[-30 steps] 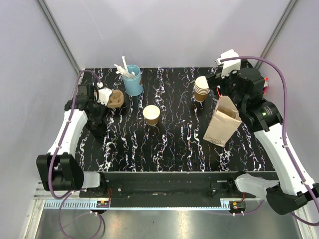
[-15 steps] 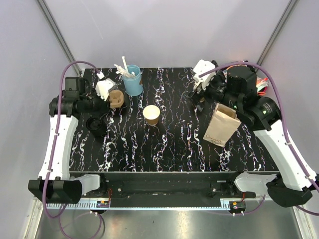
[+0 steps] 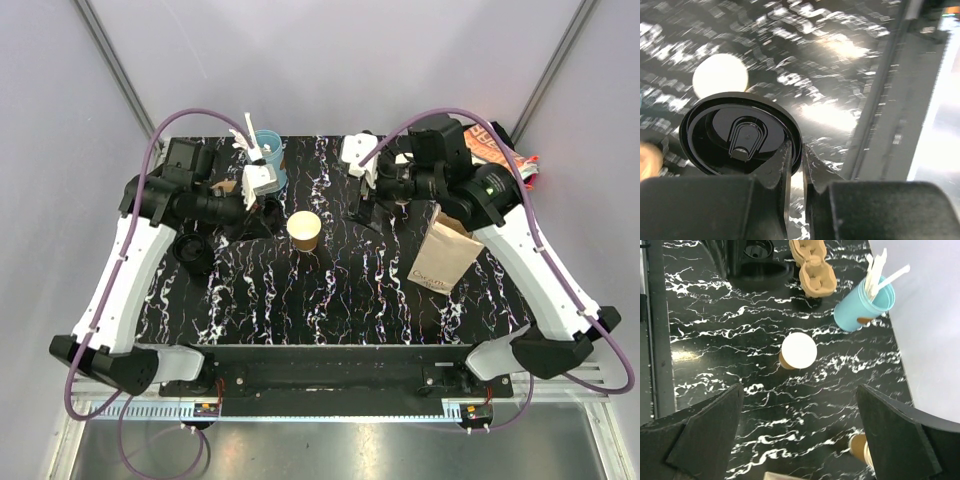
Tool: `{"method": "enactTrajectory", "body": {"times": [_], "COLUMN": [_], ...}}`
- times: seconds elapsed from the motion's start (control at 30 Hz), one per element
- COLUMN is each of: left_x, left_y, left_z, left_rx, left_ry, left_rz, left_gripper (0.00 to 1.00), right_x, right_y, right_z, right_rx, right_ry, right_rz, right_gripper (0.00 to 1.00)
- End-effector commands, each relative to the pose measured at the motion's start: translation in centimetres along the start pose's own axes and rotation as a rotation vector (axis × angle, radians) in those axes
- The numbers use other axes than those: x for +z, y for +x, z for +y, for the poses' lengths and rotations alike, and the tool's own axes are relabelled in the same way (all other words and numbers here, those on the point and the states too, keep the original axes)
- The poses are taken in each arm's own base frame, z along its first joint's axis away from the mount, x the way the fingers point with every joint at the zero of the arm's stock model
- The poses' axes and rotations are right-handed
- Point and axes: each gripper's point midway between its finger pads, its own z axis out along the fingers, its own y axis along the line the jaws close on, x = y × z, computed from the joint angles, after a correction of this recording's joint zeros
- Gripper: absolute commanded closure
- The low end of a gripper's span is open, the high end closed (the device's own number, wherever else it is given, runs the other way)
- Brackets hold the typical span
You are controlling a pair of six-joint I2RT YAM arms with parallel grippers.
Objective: Pack the takeout coffee
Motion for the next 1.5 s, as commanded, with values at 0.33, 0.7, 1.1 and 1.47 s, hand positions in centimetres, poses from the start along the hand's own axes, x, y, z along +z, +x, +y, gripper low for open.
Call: {"method": "enactTrajectory", "body": {"times": [0.33,0.7,1.1,1.47], "left_x": [1.5,1.9,0.8,0.5], "left_y": [-3.0,-3.7,-3.3,-3.1], "left_z": [-5.2,-6.8,-8.4,-8.7], "left_rx": [-0.059,-0.099,-0.088,-0.078], "left_ry": [0.441,0.504,0.514,0.507], "left_rz": [-0.076,-0.062,-0.083,-0.084], "left_gripper": [0.88,0.91,0.94,0.93], "right_x": [4.9,7.7,8.8,8.6], "right_y": [-1.0,0.3,0.5,0.6], "right_z": [4.2,5.0,6.1,6.0], "right_rx": [-0.282,-0.413,-0.422,-0.391], "right_ry": [-0.175,-0.18,-0.216,-0.189], "right_rz": [0.02,0.096,0.087,0.092], "right_gripper": [0.0,0.0,0.13,0.47]}}
